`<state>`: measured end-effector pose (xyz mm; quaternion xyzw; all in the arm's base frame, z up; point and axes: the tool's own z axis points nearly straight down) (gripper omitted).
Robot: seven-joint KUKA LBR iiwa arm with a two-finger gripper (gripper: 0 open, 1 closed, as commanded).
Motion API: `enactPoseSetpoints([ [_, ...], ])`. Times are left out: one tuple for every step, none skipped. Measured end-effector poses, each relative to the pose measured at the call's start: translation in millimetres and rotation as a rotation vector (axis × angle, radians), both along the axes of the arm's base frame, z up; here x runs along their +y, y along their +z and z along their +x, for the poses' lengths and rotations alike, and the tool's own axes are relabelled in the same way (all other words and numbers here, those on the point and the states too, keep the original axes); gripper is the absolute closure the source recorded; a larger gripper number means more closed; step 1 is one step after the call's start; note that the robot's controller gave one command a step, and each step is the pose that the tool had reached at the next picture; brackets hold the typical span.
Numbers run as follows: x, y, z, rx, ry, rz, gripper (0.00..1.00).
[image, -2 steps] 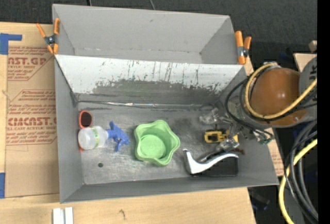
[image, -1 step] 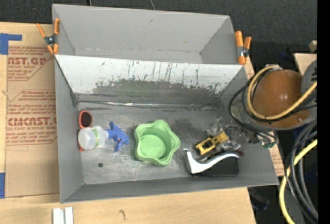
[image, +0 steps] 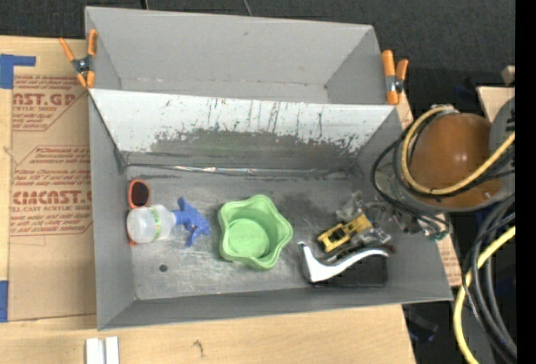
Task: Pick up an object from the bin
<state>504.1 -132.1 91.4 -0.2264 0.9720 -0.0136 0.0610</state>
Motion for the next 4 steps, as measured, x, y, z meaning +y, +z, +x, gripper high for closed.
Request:
enactPoseSetpoints([
  [0.0, 0.0, 0.0, 0.0, 0.0, 0.0, 1.0],
  [0.0, 0.0, 0.0, 0.0, 0.0, 0.0, 1.0],
  [0.0, 0.0, 0.0, 0.0, 0.0, 0.0, 1.0],
  [0.0, 0.0, 0.0, 0.0, 0.0, 0.0, 1.0],
])
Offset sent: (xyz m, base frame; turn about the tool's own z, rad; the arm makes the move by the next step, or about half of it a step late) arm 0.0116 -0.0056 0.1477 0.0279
